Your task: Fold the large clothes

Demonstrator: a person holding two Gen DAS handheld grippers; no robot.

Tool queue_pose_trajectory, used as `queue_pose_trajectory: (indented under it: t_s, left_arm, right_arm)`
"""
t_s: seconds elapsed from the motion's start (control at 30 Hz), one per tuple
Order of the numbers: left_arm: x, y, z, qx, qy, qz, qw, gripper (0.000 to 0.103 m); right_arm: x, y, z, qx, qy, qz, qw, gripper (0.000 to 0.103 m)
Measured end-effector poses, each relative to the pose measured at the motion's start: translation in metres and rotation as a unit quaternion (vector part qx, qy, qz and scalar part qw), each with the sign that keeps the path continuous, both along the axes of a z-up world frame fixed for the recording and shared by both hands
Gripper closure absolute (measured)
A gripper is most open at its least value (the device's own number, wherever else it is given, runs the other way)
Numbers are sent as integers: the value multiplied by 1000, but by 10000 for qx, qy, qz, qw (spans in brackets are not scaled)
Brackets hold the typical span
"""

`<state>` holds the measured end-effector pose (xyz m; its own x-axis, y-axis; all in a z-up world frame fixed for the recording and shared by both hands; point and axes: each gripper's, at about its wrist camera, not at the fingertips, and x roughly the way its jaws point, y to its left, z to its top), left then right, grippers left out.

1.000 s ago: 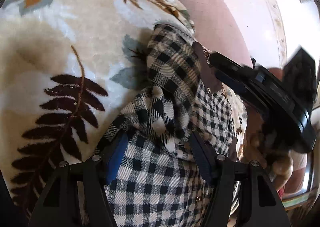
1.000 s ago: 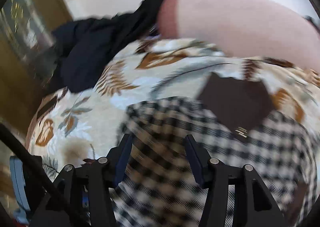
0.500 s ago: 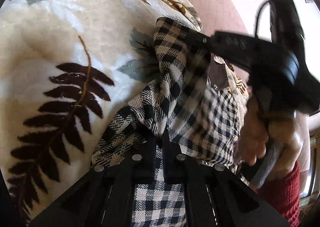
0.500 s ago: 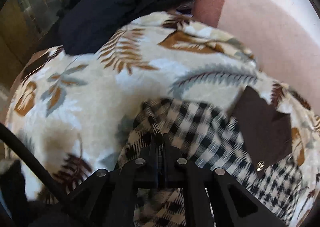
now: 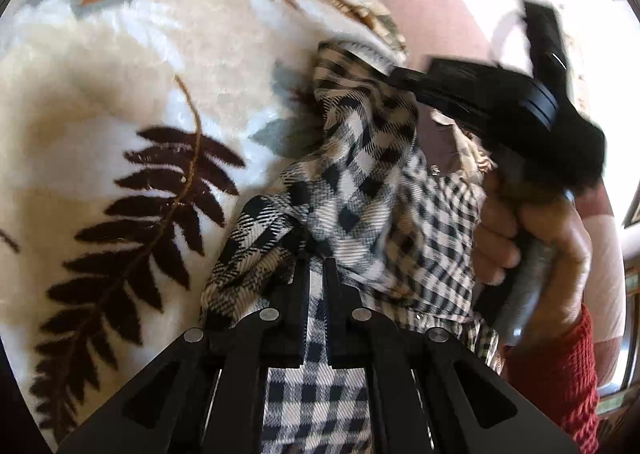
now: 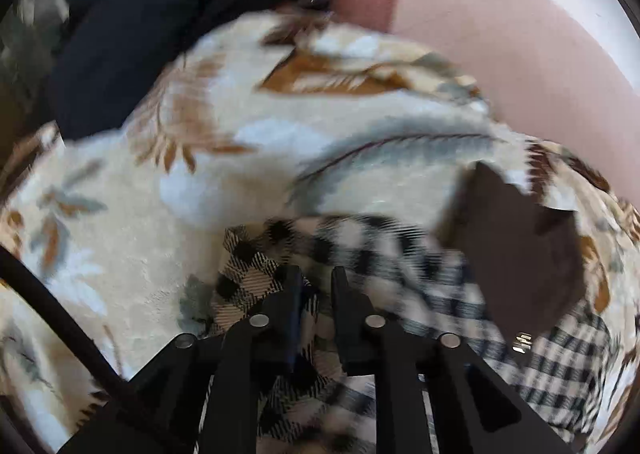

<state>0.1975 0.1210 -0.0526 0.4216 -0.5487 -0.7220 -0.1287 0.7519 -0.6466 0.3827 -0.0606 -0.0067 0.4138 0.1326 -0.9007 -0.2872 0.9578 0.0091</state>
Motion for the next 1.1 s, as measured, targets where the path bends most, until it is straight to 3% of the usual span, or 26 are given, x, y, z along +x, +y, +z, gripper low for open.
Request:
queue_pose_trajectory:
  t_s: [0.17, 0.23, 0.37, 0.47, 0.57, 0.7, 0.87, 1.03, 1.1]
  left_arm:
    - [-21, -1, 32, 173, -552, -122, 9983, 93]
    - [-23, 0, 36, 305, -653, -62, 9974, 77]
    - [-21, 8, 31, 401, -618, 1, 9973, 77]
    - [-15, 2, 31, 500, -607, -30, 9969, 76]
    - [-14, -5, 28, 630, -618, -101, 9960, 76]
    - [-13, -13, 26, 823, -681, -181, 9941, 76]
    - [-11, -16, 22, 904, -651, -244, 9935, 76]
    - [-9, -14, 22, 945, -645, -205, 9932, 75]
    - [-8, -15, 20, 958, -623, -196, 9933, 73]
  right_arm:
    - [-43, -112, 57, 283, -525, -809, 9949, 63]
    - [-64, -160, 63, 85, -624, -1269, 9899, 61]
    - [-107, -234, 47, 172, -331, -1958, 9799, 61]
    - [-143, -266, 23, 522, -118, -2357, 9703, 51]
    - [-167, -280, 0, 668, 28, -2610, 9630, 51]
    - [-182, -281, -12, 870, -103, -2836, 9549, 51]
    - [-173, -284, -23, 163, -244, -3138, 9490, 51]
    - [-177, -290, -16, 428, -463, -3370, 9394, 51]
    - [-175, -289, -15, 411, -484, -3303, 9417, 51]
